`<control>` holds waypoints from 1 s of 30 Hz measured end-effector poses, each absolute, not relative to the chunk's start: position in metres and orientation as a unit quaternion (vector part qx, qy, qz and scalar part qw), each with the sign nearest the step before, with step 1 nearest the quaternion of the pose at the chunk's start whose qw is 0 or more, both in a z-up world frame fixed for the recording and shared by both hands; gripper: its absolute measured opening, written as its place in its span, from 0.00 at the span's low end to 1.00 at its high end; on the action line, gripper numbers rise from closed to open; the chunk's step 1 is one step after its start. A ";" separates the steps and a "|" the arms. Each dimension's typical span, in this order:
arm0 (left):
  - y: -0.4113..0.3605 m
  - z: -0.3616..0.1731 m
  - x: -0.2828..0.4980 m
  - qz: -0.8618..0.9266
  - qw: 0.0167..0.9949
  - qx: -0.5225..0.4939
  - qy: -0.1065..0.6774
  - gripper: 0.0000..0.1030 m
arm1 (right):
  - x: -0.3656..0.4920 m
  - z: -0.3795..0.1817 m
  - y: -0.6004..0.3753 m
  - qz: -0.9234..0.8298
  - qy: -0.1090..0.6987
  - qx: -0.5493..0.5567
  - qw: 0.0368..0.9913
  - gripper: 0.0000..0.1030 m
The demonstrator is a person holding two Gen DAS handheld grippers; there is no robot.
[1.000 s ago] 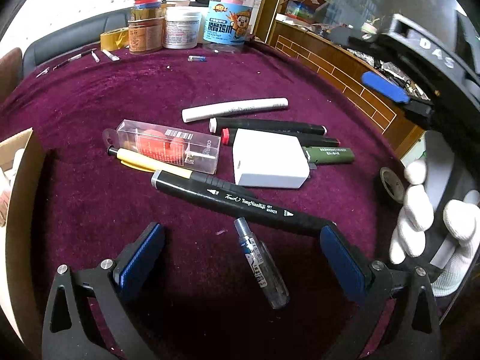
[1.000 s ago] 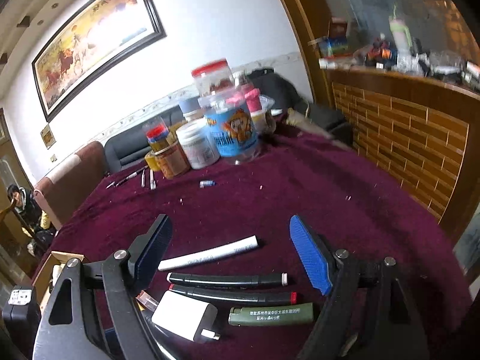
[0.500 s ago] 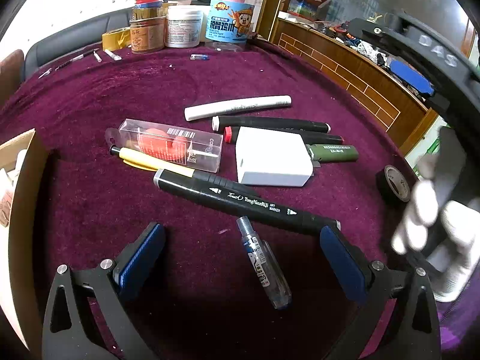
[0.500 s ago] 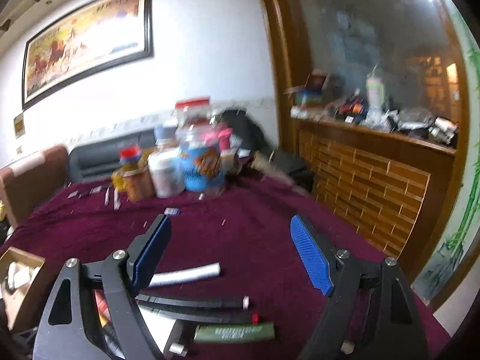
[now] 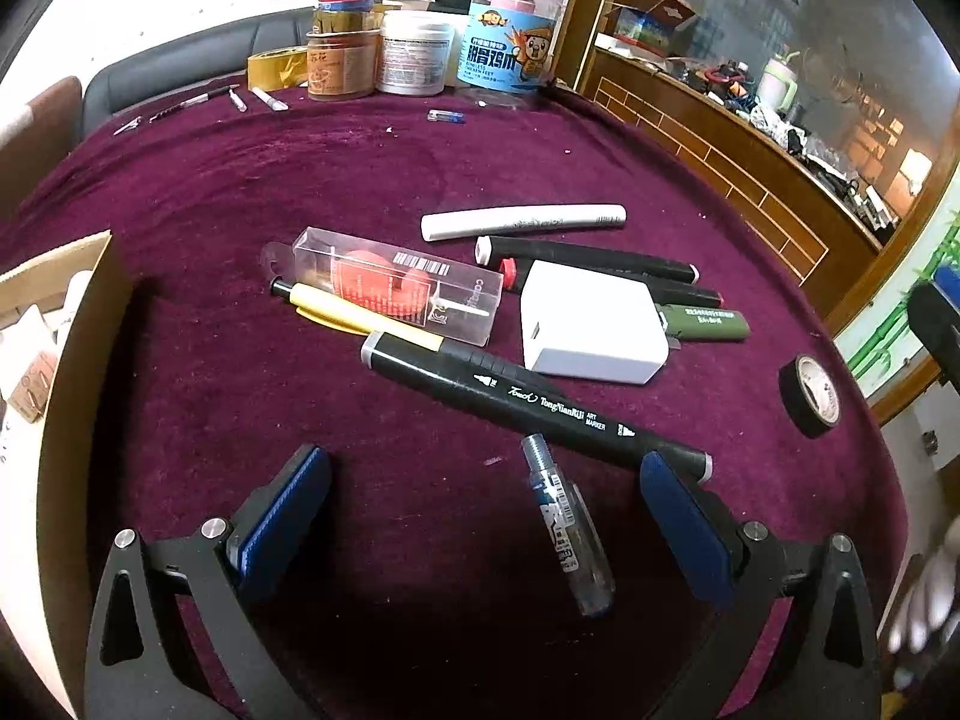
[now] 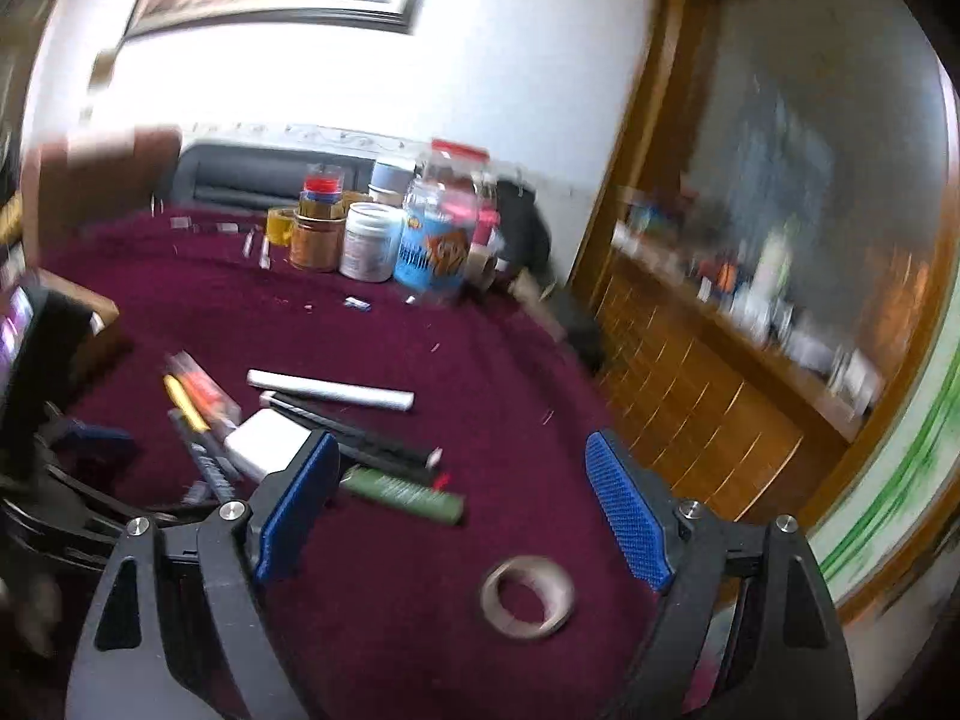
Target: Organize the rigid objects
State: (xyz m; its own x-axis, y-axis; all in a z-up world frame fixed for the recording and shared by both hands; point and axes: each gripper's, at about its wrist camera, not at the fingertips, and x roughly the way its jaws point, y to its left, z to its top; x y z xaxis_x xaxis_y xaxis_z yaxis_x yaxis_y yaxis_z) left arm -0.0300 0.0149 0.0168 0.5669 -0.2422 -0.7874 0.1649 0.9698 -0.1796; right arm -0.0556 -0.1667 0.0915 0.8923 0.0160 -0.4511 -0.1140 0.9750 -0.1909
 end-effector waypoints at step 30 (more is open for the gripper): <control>-0.007 0.009 -0.026 -0.083 0.874 0.046 0.477 0.98 | -0.101 0.083 -0.172 0.089 0.315 -0.028 0.945 0.83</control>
State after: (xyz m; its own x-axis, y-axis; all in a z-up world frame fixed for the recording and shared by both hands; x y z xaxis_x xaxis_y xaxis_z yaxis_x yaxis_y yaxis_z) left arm -0.0259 -0.0072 0.0095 0.5312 -0.1004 -0.8413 0.1887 0.9820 0.0019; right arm -0.1008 -0.1718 0.0826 0.7861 0.1504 -0.5995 -0.1859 0.9826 0.0027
